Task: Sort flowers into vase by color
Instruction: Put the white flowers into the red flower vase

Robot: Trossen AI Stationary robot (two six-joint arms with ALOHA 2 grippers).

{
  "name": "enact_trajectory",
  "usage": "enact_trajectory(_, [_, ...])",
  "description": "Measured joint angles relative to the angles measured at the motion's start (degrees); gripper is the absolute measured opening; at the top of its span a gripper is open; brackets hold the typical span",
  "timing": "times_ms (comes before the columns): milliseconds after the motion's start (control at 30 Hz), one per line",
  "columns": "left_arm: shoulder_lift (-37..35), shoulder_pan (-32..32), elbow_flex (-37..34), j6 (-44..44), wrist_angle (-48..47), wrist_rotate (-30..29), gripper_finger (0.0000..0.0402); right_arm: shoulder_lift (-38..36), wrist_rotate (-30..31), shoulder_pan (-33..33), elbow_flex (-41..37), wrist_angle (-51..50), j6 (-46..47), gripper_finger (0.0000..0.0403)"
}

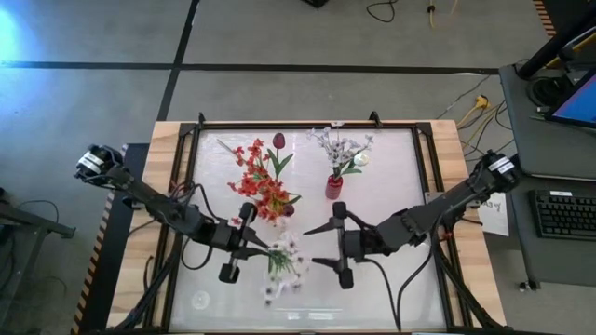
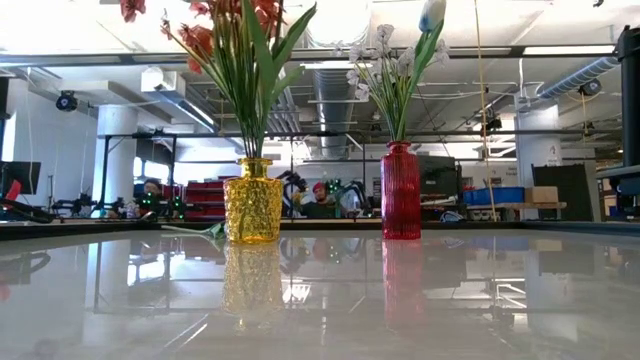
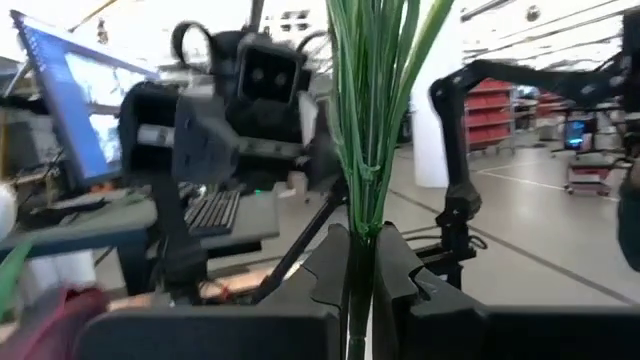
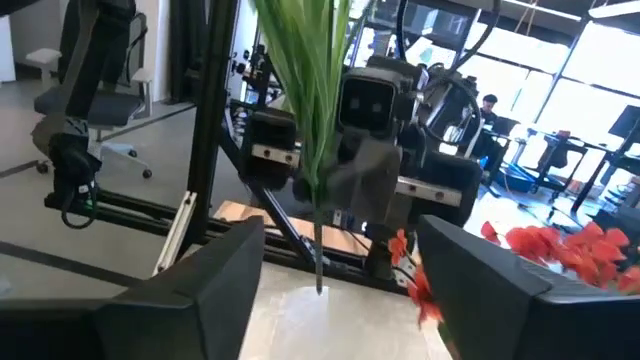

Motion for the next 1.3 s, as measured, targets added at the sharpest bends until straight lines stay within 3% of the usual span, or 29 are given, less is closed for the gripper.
enact_trajectory(133, [-0.45,-1.75,-0.85,0.00,0.06,-6.27,0.0000,3.27,-0.02,0.00,4.67,-4.16,-1.71,0.0295])
enact_trajectory(267, [0.22,-3.19,-0.84,0.22,0.30,-12.08,0.0000,6.98,0.27,-0.23,8.92,-0.73,-2.40,0.0320])
enact_trajectory(467, [4.06,-4.66,0.28,0.04,0.87,-14.67,0.0000,13.11,-1.34,-0.42,14.14,2.55,-6.51,0.0312])
enact_trajectory(667, [6.39,-5.43,1.44,0.13,1.03,-14.97,0.0000,16.15,-1.46,-0.39,17.69,2.93,-6.97,0.0233])
enact_trajectory(967, [6.58,-5.59,1.50,-0.12,1.04,-15.57,0.0000,16.06,-1.38,-0.28,17.71,2.24,-6.08,0.0024])
enact_trajectory(1133, [6.37,-5.59,1.51,-0.15,0.83,-16.76,0.0027,15.99,-1.20,-0.33,17.74,0.92,-5.17,0.0019])
enact_trajectory(1300, [5.37,-6.02,2.90,-0.83,-3.02,-16.94,0.0109,14.29,-1.35,-0.27,17.69,-3.86,-4.38,0.0018])
